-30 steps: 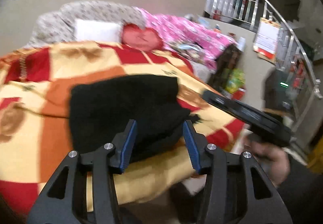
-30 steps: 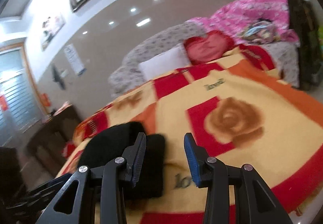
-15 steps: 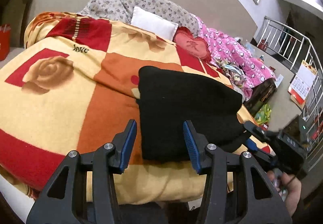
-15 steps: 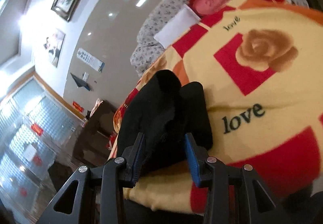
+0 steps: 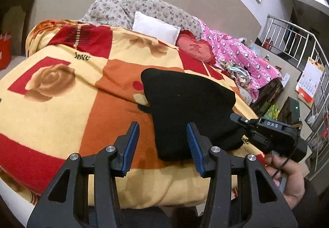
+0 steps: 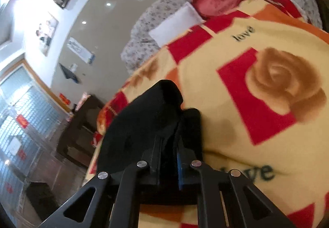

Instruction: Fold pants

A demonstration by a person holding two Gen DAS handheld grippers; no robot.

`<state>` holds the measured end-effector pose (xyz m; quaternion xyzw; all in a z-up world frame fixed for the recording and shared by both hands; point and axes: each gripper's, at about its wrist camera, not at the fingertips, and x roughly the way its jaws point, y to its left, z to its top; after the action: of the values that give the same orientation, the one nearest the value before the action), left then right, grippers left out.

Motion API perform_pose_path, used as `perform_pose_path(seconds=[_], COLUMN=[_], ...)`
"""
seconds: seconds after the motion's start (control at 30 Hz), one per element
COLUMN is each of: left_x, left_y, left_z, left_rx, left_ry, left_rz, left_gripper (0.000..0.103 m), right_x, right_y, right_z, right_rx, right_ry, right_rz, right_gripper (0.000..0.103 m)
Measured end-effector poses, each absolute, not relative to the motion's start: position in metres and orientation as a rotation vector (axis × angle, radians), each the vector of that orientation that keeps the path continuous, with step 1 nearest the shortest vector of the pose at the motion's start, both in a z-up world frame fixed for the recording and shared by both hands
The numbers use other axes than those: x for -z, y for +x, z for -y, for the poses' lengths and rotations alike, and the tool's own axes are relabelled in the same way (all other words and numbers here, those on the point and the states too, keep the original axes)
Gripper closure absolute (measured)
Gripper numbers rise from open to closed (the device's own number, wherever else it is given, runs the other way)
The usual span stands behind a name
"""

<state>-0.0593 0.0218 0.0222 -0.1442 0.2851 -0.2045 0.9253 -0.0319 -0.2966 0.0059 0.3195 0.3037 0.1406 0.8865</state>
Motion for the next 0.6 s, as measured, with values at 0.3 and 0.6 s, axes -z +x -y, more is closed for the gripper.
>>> perform_pose_path(seconds=[0.3, 0.6], left_x=[-0.017, -0.013], left_y=[-0.048, -0.043], left_z=[0.013, 0.02], left_rx=[0.478, 0.475], left_ry=[-0.135, -0.101], left_rz=[-0.68, -0.714], left_gripper=[0.057, 0.053], right_x=[-0.013, -0.044], right_y=[-0.048, -0.067], right_z=[0.298, 0.223], right_rx=[-0.244, -0.232], right_ry=[0.581, -0.031], right_rz=[-0.561, -0.554], right_gripper=[0.089, 0.089])
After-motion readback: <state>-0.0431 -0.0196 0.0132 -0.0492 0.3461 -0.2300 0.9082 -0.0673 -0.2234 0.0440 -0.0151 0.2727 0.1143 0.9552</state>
